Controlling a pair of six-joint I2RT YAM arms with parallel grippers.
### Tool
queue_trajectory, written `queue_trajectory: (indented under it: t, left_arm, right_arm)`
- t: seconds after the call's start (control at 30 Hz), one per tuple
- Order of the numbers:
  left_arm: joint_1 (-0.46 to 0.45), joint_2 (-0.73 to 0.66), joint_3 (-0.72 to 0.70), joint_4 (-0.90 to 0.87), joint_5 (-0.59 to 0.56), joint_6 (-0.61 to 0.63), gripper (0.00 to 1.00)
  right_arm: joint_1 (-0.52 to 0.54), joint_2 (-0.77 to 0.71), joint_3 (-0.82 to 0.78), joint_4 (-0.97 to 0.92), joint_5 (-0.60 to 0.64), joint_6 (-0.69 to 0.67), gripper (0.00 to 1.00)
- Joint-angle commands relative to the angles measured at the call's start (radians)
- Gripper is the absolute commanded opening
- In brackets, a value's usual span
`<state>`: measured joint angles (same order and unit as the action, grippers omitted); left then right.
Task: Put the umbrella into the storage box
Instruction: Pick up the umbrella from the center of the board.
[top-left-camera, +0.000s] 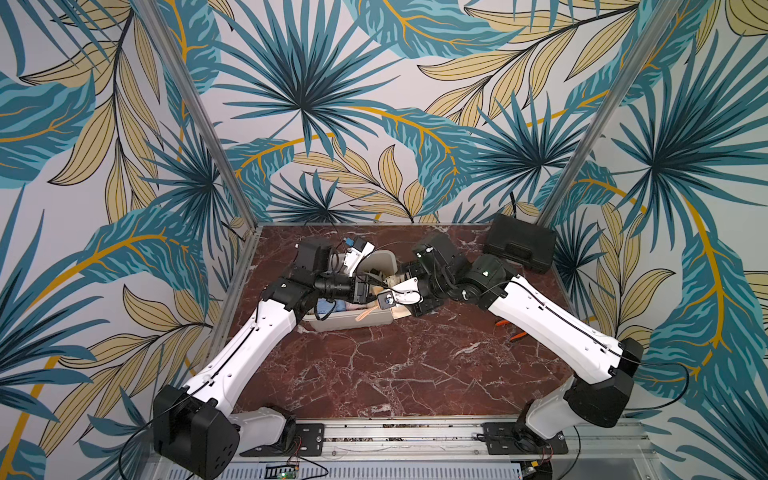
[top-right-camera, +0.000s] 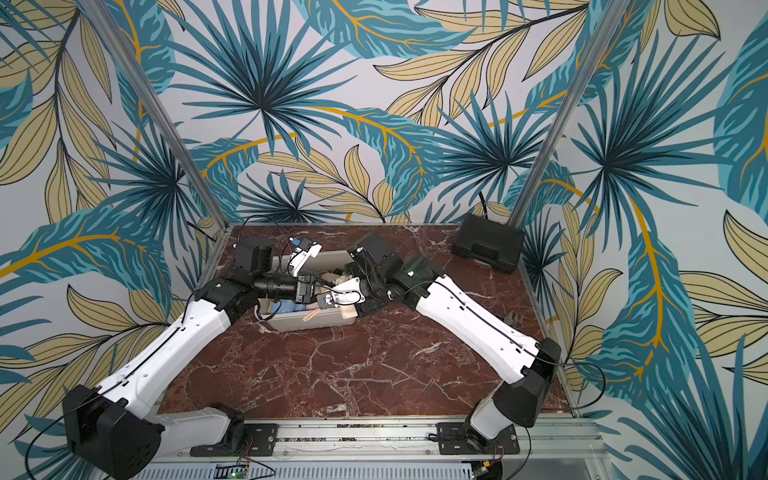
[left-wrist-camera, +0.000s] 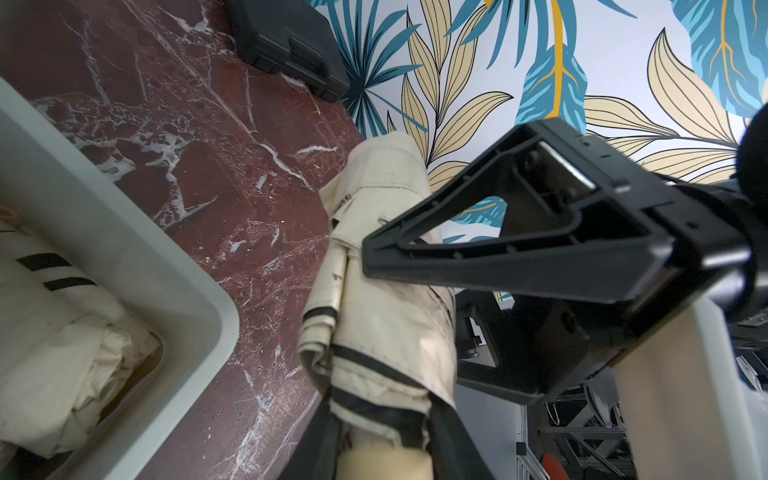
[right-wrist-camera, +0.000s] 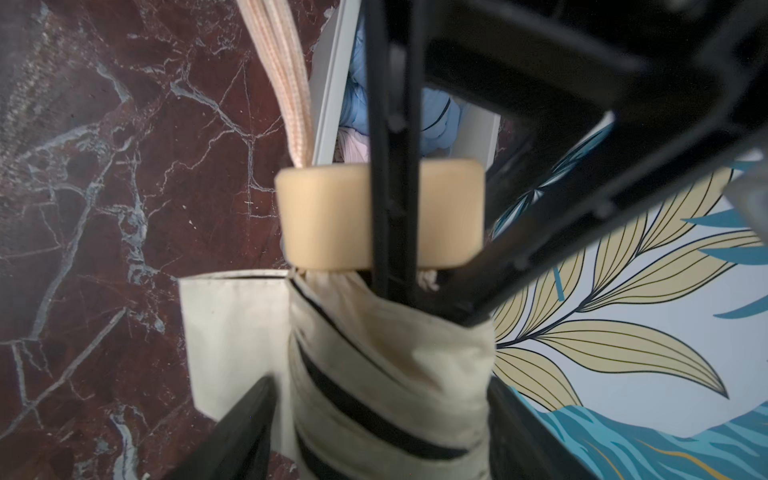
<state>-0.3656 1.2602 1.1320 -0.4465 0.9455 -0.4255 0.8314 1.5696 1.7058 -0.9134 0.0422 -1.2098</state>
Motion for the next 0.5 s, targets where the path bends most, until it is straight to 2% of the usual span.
queue_trajectory:
  t: [0.0,0.2,0.23,0.3,0.37,0.4,0.47]
  left_arm:
    - [0.002,-0.033,0.018,0.060,0.072,0.031,0.00]
    - [0.001,-0.033,0.022,0.047,0.084,0.041,0.00]
    - [0.002,-0.035,0.022,0.044,0.084,0.042,0.03]
    - [0.003,-0.040,0.021,0.042,0.072,0.043,0.21]
    - [0.005,-0.053,0.016,0.040,0.046,0.047,0.52]
    - [0.009,-0.059,0.011,0.038,0.027,0.049,0.64]
    - [0.015,-0.082,-0.002,0.030,-0.043,0.053,0.81]
  right_arm:
    - [0.005,0.006,0.011,-0.017,0.020,-0.025,0.68]
    - [0.005,0.001,0.007,-0.017,0.007,-0.012,0.47]
    - [0.004,0.000,0.006,-0.017,0.002,-0.007,0.44]
    - [0.004,-0.002,0.005,-0.017,-0.005,0.003,0.40]
    - [0.004,-0.005,0.003,-0.015,-0.010,0.019,0.37]
    - [0.005,-0.006,0.000,-0.014,-0.011,0.028,0.36]
    - [0.005,-0.016,-0.013,-0.004,-0.012,0.057,0.33]
